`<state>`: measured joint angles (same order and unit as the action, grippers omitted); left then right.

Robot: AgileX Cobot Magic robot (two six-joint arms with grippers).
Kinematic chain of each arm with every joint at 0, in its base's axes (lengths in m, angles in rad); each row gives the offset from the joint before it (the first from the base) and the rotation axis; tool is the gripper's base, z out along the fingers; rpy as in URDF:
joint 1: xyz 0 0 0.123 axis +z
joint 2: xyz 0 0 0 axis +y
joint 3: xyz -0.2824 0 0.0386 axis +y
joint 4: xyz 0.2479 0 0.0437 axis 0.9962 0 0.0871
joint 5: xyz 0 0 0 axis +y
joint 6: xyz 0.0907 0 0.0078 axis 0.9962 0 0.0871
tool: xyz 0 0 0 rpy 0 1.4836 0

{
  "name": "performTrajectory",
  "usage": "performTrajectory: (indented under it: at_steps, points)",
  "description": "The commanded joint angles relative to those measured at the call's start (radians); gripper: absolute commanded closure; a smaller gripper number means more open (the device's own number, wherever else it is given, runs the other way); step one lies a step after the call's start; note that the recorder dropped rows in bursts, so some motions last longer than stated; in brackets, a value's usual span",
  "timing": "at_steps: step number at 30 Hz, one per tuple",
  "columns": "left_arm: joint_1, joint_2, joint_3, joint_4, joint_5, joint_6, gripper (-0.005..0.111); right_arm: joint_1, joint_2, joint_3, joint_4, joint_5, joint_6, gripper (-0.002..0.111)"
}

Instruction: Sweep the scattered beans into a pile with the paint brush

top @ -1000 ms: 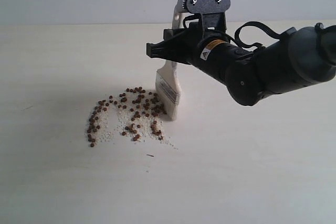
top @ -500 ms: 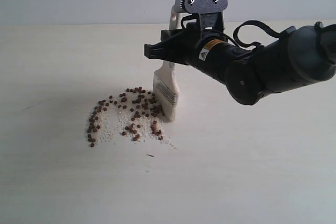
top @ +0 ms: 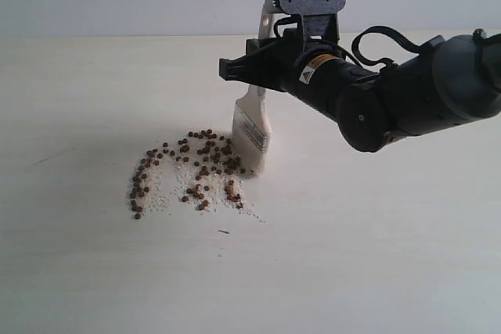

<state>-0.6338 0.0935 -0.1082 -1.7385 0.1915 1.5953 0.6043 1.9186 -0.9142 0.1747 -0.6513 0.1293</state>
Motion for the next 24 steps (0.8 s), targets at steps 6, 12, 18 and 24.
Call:
performTrajectory:
  at_steps: [6,12,18,24]
  points:
    - [-0.003,-0.007,0.004,-0.006,-0.002,-0.002,0.107,0.001,-0.095,0.056,0.124,-0.049,-0.070,0.108]
    - [-0.003,-0.007,0.004,-0.006,-0.002,-0.002,0.107,0.001,-0.174,0.278,0.278,-0.284,-0.078,0.108]
    - [-0.003,-0.007,0.004,-0.006,-0.002,-0.002,0.107,0.048,-0.222,0.388,0.262,-0.295,-0.075,0.108]
    - [-0.003,-0.007,0.004,-0.006,-0.002,-0.002,0.107,0.214,-0.220,0.421,0.426,-0.478,-0.114,0.108]
